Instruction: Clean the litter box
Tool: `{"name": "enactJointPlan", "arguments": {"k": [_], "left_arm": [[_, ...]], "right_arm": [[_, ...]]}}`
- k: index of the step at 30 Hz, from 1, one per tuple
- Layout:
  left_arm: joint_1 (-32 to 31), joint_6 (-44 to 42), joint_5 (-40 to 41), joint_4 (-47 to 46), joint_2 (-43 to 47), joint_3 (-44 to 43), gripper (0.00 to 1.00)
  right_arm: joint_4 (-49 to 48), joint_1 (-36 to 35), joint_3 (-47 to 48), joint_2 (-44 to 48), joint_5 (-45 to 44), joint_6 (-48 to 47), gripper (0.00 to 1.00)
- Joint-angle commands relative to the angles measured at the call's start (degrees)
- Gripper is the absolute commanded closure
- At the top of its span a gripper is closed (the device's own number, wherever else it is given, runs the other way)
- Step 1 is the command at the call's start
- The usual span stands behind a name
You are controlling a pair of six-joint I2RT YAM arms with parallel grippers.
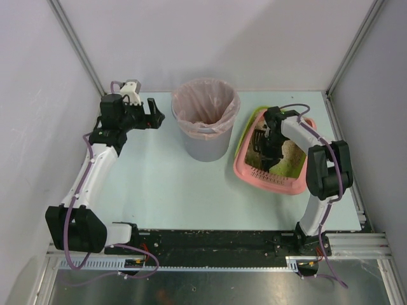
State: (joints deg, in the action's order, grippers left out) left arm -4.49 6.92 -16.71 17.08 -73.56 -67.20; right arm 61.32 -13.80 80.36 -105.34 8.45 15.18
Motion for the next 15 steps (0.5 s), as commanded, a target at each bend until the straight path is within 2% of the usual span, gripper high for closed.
{"name": "enactJointPlan", "arguments": {"k": [1, 6, 11, 15], "left_arm": [[-0.34, -1.82, -0.25, -1.61, 2.28, -0.56, 0.04], [-0.34, -1.47, -0.25, -1.61, 1.75, -0.92, 0.04], [-0.34, -1.64, 0.01, -1.61, 1.66, -1.62, 0.04], [-0.34, -1.82, 0.1, -1.44, 1.58, -1.36, 0.04]], "right_arm": [[-3.22, 0.18, 3.83, -1.44, -5.54, 4.07, 1.0], [-1.91, 0.62, 10.16, -5.13, -8.27, 2.76, 1.0], [6.68, 1.14, 19.38, -11.19, -9.51, -1.37, 1.0], [10.13, 2.55, 19.66, -10.94, -9.06, -3.48, 1.0]]}}
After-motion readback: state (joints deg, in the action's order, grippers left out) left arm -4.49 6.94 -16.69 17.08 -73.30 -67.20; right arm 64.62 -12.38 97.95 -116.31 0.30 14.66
